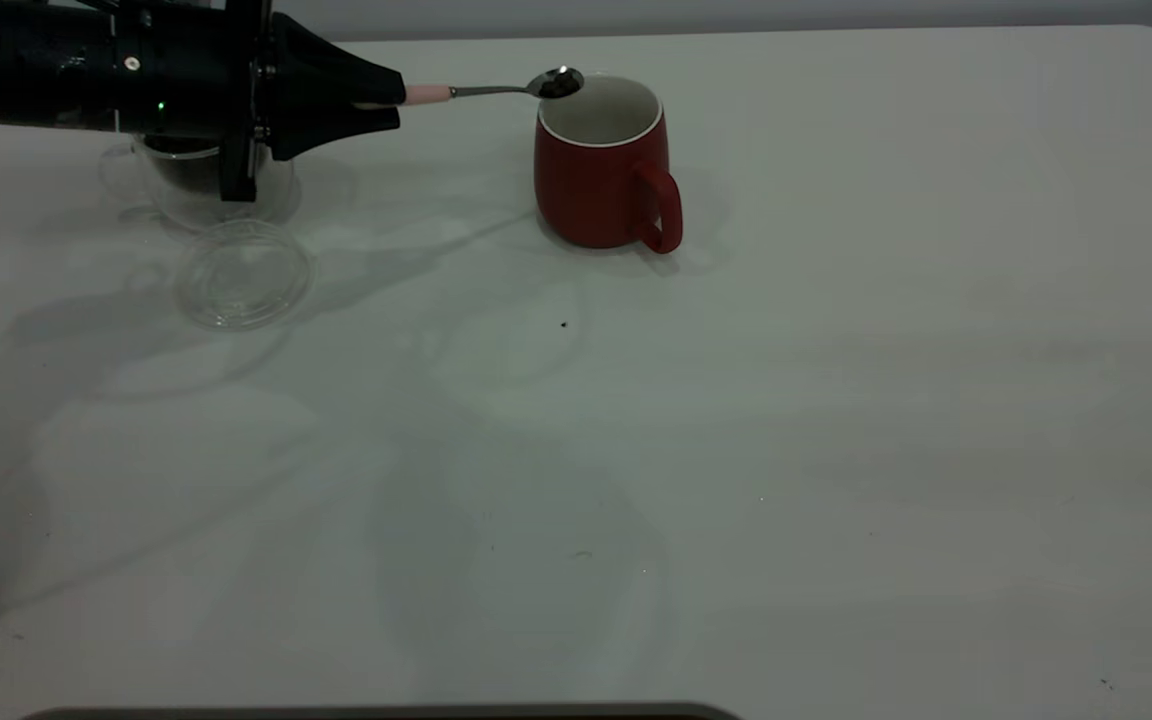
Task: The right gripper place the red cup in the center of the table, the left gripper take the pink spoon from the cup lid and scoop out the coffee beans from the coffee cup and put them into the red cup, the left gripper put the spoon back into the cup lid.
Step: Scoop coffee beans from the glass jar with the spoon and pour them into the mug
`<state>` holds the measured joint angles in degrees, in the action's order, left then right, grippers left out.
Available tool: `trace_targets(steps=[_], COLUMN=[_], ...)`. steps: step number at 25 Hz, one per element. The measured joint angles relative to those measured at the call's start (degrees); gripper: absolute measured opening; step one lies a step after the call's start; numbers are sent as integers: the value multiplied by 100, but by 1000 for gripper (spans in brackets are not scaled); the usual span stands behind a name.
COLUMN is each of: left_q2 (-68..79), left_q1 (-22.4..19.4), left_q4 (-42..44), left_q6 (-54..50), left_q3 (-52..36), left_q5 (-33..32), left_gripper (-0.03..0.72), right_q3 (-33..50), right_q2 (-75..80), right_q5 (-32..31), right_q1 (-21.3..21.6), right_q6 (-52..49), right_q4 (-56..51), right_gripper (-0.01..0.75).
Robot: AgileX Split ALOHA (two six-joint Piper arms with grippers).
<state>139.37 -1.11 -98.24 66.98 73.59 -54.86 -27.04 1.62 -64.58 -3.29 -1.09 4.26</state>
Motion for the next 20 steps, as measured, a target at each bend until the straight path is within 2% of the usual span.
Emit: trace_targets(steps=[9,20], left_q2=[0,0], left_q1=[218,225], left_q4=[-68,-217], left_q6=[278,1420], left_q3=[0,0], left_q5=[187,410], left_gripper=[127,127], right_q3=[0,0], right_q2=[0,-2], right_q5=[0,0], right_q1=[0,0], right_q6=[0,0], right_q4=[0,0], right_gripper=[438,438])
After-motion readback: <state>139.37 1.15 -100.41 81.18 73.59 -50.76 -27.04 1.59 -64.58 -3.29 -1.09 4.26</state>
